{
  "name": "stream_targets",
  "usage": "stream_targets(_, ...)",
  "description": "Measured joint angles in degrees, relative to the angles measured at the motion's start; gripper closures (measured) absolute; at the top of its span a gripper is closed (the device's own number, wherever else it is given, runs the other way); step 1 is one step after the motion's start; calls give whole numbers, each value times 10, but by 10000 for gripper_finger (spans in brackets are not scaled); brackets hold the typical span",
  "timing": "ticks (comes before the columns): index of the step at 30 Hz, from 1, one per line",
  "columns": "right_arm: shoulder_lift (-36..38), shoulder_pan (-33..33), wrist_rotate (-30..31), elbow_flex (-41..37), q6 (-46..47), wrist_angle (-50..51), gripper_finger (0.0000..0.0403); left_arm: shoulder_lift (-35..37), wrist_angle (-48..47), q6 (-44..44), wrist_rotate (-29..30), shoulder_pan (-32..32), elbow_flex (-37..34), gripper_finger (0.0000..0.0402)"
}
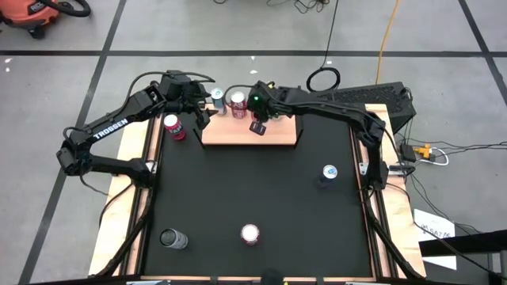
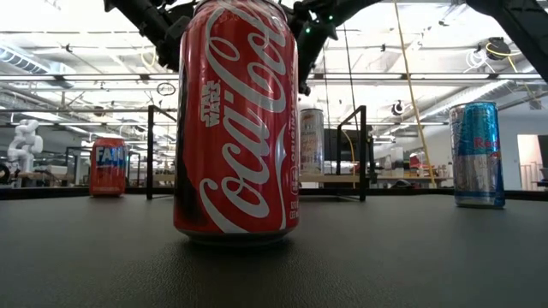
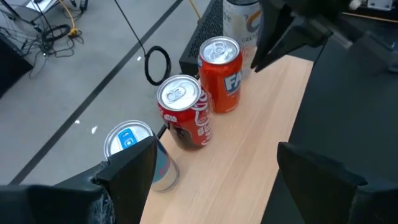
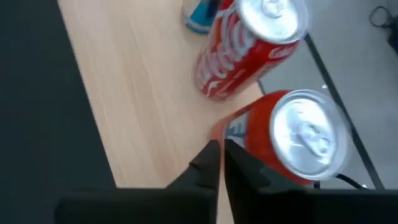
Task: Place canned beverage on shelf
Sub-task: Adjust the red soda can on the shelf, then put the blue soda can on the shelf aligned with the other blue soda can on the shelf
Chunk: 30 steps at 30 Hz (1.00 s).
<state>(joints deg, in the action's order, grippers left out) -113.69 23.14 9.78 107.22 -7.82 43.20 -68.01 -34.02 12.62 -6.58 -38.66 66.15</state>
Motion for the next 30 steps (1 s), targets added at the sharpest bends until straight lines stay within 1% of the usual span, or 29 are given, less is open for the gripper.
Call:
stream_targets(4, -9, 5, -8, 0, -2, -6, 391, 0, 0, 2, 0, 0, 0, 71)
stream_targets(7, -15, 13, -8, 0, -4, -10, 398, 0, 0, 4, 0, -1, 0, 71)
stream_targets(16, -14, 35, -9, 0, -17, -16, 402, 0, -1, 3, 0, -7, 0, 71)
stream_targets(22, -14, 36, -10, 0, -19, -15, 402, 0, -14, 3, 0, -8, 0, 71)
stream_targets(26, 1, 24, -46, 0, 3, -12, 402, 0, -23, -1, 0, -8, 0, 71)
stream_targets(30, 40, 13, -101, 0, 53, -12, 402, 3, -28, -3, 0, -8, 0, 71)
